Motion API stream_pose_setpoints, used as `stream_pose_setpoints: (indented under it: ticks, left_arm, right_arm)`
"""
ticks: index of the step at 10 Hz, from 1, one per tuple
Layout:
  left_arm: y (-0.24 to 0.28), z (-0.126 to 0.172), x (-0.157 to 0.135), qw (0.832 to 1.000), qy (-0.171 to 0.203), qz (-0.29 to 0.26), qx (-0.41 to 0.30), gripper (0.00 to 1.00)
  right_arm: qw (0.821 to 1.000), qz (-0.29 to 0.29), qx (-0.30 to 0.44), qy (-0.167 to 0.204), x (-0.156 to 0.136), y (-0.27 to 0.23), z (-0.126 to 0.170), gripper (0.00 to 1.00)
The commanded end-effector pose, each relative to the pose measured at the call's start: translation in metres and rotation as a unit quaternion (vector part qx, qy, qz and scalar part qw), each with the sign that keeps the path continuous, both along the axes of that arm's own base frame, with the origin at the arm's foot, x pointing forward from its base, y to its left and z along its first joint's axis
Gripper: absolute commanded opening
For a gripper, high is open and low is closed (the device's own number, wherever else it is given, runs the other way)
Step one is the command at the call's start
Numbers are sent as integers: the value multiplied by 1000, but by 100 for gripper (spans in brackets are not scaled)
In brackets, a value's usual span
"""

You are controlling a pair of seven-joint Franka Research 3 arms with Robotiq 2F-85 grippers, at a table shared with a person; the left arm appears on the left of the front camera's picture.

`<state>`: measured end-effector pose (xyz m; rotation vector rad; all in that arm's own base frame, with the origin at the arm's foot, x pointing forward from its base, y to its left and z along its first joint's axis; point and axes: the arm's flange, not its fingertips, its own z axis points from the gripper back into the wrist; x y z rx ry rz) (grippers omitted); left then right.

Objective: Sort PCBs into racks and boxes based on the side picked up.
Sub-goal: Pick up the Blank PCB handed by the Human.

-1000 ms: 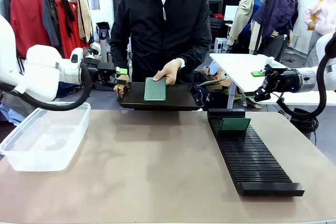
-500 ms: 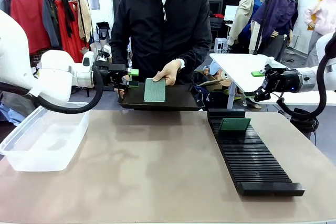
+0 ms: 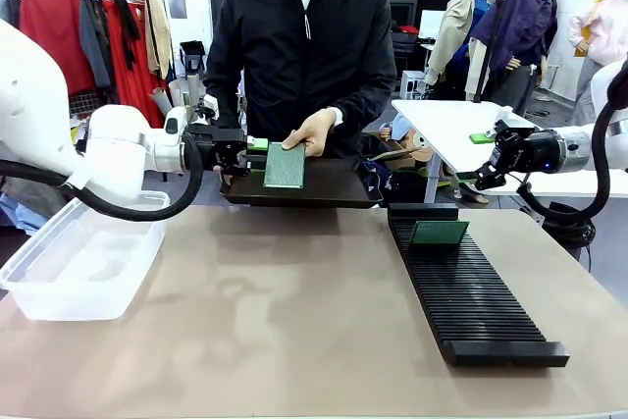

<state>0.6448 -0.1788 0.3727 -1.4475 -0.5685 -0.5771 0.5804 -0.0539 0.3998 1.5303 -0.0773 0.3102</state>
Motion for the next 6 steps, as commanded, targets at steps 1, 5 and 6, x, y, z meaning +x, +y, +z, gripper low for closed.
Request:
stream_pose_setpoints:
  ticks: [1,5,6]
  left_arm:
    - [-11,-1,0,1000,-17,-5,-10,100]
    - [-24,-9,1,1000,-17,-17,-9,100]
    - [-25,-10,1,1000,-20,-22,-8,100]
  right_arm:
    - [1000,-1,9,-9,0,1,2,100]
    - [1000,-1,9,-9,0,1,2,100]
    - [1000,-1,9,-9,0,1,2,100]
